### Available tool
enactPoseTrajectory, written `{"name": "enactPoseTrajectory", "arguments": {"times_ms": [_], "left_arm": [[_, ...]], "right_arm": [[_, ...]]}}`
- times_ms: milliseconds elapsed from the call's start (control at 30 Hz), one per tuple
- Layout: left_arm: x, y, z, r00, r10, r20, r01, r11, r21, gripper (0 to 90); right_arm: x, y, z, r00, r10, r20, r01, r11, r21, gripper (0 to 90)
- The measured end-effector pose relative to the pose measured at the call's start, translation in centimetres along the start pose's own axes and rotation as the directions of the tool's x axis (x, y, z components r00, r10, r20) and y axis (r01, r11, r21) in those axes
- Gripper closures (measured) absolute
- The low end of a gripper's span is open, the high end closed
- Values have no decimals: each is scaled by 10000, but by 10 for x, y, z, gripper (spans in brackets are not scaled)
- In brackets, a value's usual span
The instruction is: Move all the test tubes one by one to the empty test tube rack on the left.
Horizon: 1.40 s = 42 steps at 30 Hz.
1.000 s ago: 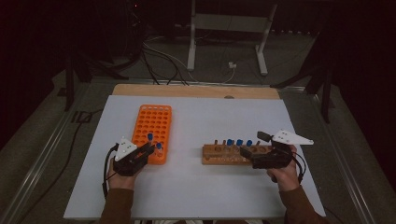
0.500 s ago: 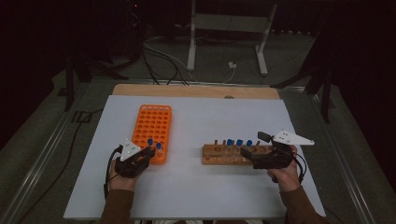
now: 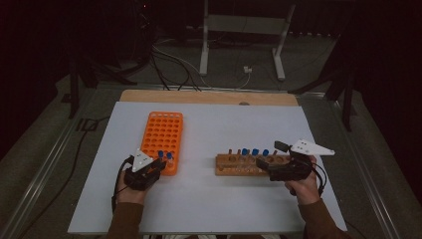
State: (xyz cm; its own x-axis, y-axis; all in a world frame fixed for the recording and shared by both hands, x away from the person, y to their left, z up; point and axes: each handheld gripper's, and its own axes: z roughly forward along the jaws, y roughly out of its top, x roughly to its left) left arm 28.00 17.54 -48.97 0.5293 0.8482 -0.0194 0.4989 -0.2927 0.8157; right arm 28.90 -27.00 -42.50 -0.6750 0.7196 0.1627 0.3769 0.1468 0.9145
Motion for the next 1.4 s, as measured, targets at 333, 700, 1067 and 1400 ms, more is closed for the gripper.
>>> {"name": "enactPoseTrajectory", "arguments": {"times_ms": [333, 700, 1067, 1400], "left_arm": [[0, 0, 1, 10000, 7, 55, -7, 10000, 55, 773], [4, -3, -3, 9989, -445, 136, 448, 9988, -199, 627], [7, -3, -21, 9844, -1304, 1178, 1454, 9809, -1289, 520], [4, -4, -31, 9765, -1493, 1555, 1745, 9709, -1637, 384]], "right_arm": [[0, 0, 0, 10000, -6, -2, 6, 10000, 7, 0], [-1, -1, 0, 10000, 7, -1, -7, 10000, 13, 0], [-5, -1, -5, 9999, 95, 124, -94, 9999, -102, 0], [-10, -2, -6, 9994, 210, 258, -207, 9997, -94, 0]]}}
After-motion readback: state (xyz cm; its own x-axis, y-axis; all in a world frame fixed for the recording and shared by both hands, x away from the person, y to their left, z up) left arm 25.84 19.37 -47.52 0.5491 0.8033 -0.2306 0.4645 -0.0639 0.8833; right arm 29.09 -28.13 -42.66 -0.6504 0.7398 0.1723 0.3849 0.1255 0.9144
